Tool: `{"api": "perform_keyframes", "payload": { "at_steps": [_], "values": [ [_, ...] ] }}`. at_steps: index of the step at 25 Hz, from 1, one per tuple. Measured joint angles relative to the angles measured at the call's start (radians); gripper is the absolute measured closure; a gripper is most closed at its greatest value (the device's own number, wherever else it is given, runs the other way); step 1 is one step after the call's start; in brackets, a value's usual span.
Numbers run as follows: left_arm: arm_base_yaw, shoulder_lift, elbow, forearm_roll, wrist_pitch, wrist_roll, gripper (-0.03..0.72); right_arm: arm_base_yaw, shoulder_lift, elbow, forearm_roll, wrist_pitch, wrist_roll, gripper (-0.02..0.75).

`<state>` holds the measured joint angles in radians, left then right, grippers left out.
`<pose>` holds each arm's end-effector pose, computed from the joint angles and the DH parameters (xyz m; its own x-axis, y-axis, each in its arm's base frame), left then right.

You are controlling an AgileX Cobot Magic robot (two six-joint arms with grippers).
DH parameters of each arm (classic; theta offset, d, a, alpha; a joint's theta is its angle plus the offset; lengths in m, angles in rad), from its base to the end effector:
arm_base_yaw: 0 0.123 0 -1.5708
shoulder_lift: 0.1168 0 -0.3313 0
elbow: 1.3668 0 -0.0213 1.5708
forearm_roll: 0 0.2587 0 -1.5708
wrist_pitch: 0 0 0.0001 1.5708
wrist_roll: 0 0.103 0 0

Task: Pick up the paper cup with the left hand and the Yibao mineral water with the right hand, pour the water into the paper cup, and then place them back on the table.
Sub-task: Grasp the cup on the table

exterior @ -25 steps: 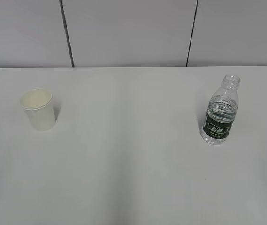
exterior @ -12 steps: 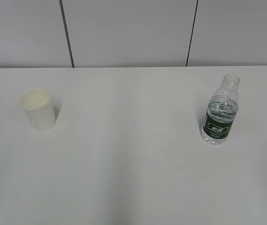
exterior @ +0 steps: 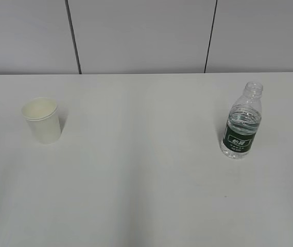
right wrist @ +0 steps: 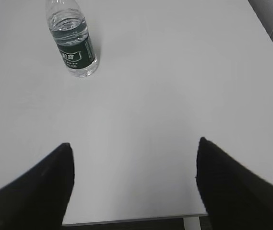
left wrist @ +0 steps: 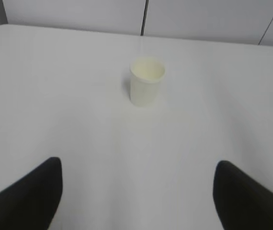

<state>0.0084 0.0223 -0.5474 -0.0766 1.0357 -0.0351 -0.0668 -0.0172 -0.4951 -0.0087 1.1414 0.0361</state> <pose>-0.0349 -0.0071 0.2929 -0.4124 -0.0775 -0.9077 0.0212 0.9953 -0.0945 -0.0399 0.0018 0.2663 -0.5119 0.0668 -0.8564 0.0902 0.9956 0.0237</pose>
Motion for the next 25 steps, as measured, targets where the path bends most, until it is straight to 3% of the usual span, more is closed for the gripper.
{"api": "perform_keyframes", "payload": {
  "at_steps": [11, 25],
  "values": [
    [-0.003, 0.315, -0.002, -0.008, -0.47, 0.035, 0.111, 0.0, 0.0, 0.0, 0.0, 0.0, 0.0, 0.153],
    [-0.146, 0.519, 0.34, 0.022, -1.036, 0.042, 0.111, 0.0, 0.0, 0.0, 0.0, 0.0, 0.0, 0.153]
  ]
}}
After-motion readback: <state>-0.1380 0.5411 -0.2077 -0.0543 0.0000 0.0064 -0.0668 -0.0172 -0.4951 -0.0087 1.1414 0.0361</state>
